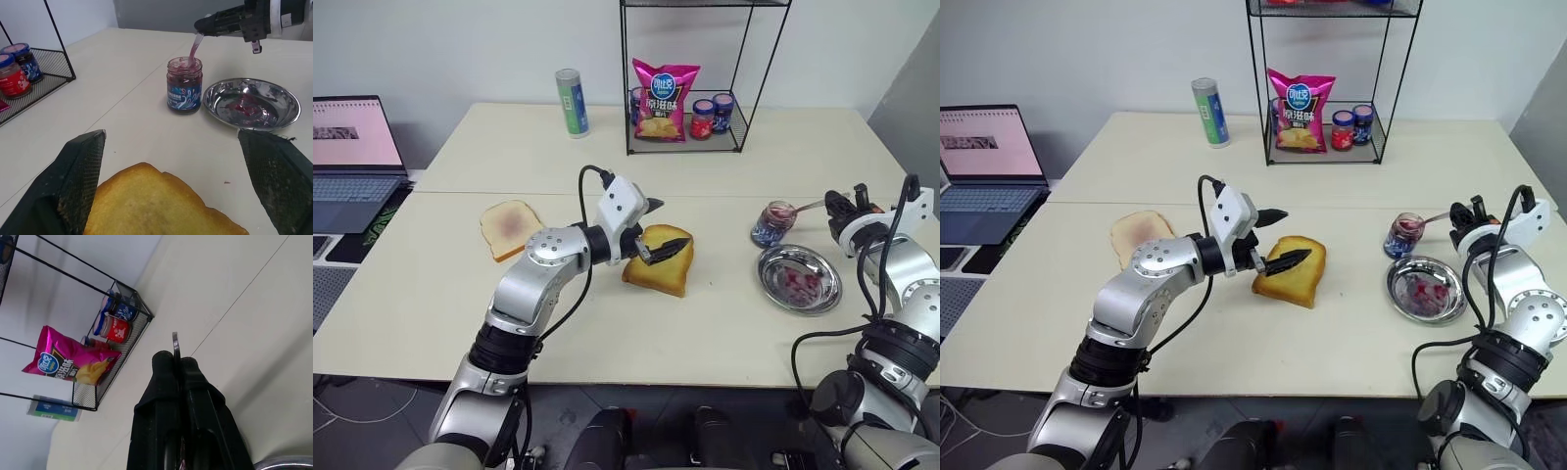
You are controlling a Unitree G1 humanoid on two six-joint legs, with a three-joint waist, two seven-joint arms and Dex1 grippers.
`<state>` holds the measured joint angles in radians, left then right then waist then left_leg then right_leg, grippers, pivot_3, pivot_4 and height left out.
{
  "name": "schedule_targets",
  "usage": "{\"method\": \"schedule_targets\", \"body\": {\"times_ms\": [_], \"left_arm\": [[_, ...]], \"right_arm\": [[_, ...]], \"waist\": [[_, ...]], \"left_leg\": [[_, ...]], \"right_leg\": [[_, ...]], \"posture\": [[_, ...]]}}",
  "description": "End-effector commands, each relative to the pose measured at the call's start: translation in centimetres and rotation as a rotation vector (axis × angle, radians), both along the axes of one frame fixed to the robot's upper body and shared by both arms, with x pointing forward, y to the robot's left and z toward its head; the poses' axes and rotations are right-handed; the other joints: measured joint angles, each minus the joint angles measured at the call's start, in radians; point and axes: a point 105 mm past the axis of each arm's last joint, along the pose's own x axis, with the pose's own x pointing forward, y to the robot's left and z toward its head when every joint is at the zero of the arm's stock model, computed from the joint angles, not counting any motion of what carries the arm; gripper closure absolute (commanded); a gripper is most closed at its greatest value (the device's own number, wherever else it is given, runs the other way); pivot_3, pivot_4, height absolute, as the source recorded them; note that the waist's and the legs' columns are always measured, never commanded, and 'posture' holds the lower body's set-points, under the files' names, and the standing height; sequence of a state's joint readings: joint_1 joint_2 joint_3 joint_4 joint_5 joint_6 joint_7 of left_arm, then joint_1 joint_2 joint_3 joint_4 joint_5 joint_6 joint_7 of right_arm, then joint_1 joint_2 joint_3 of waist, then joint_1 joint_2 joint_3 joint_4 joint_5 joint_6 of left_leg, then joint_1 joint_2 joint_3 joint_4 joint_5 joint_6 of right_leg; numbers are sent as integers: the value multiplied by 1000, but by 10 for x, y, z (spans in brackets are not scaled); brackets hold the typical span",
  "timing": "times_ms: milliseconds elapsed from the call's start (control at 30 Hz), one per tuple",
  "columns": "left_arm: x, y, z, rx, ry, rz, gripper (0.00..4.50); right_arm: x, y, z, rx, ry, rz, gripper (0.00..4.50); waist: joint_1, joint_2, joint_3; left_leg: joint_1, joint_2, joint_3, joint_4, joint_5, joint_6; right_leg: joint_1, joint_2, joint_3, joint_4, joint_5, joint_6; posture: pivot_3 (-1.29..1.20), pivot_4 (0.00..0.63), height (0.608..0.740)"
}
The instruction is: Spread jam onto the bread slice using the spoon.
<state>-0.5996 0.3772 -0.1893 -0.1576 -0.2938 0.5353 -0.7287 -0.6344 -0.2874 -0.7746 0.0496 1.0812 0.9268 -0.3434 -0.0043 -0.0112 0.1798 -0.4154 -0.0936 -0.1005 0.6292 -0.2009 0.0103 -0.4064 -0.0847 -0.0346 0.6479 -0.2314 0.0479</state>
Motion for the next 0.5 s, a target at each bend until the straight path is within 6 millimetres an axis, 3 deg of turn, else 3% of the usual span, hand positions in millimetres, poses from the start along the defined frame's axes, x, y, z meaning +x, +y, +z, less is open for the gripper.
{"method": "schedule_targets", "body": {"times_ms": [33, 267, 500], "left_arm": [[0, 1, 14, -17, -56, -1, 0], [-1, 1, 13, -16, -55, 1, 0], [-1, 2, 14, -19, -55, 6, 0]], "right_arm": [[-1, -1, 22, -104, -74, 2, 4485], [1, 18, 33, -457, -102, 77, 4485], [4, 33, 32, -674, -129, 138, 4485]], "waist": [[0, 0, 0], [-1, 0, 0], [-1, 0, 0]], "left_leg": [[0, 0, 0, 0, 0, 0], [0, 0, 0, 0, 0, 0], [0, 0, 0, 0, 0, 0]], "right_leg": [[0, 0, 0, 0, 0, 0], [0, 2, 0, 0, 0, 0], [0, 2, 0, -1, 0, 0]], "posture": [[0, 150, 740], [0, 150, 740], [0, 150, 740]]}}
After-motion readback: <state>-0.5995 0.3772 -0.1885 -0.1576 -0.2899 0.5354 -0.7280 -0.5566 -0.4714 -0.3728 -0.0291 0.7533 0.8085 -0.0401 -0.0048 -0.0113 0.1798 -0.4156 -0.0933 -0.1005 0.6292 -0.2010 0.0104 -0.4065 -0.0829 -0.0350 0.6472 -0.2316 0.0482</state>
